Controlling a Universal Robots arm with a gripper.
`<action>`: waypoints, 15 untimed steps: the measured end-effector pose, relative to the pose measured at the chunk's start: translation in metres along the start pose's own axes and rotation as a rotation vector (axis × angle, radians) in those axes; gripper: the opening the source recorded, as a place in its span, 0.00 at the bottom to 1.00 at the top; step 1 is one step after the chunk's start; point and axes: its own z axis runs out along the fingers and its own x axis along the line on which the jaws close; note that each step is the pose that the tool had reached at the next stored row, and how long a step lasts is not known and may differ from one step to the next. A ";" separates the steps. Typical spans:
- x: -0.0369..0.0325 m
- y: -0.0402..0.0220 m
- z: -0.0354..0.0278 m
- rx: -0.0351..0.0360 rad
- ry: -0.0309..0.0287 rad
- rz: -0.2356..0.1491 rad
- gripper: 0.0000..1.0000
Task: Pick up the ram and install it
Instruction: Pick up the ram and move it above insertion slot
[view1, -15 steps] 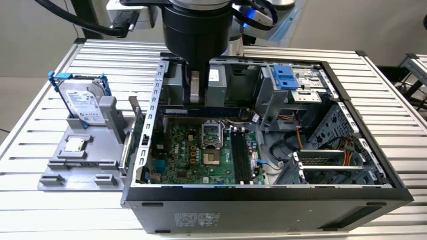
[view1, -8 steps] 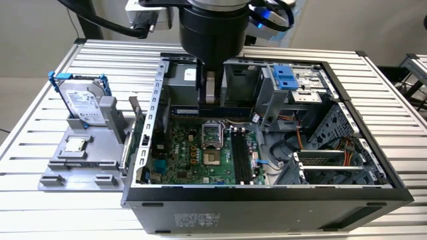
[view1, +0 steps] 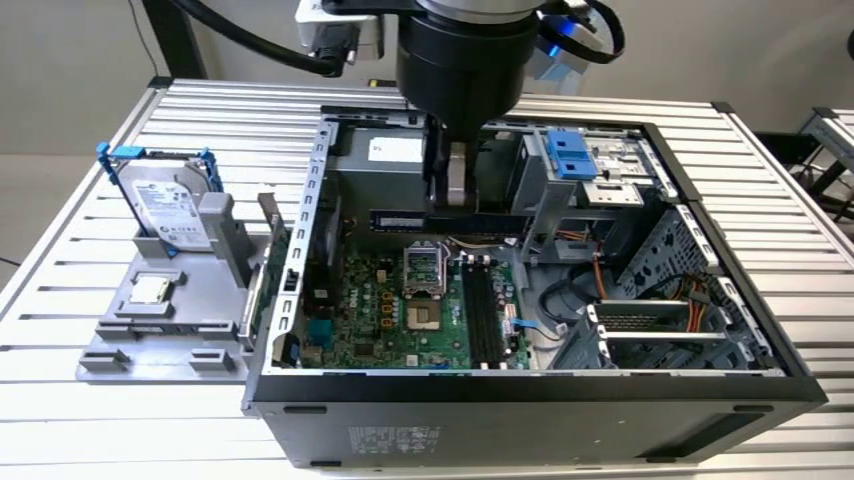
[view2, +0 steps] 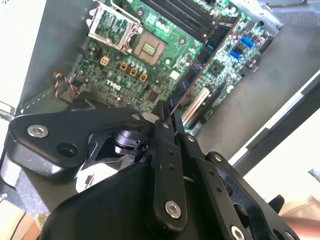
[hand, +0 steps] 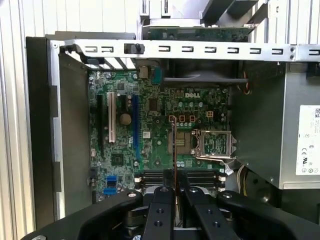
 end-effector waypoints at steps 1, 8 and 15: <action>-0.0002 -0.0018 0.0000 0.0000 0.0000 0.000 0.00; -0.0004 -0.0060 -0.0001 0.0000 0.0001 0.000 0.00; -0.0005 -0.0102 -0.0001 0.0000 0.0000 0.000 0.00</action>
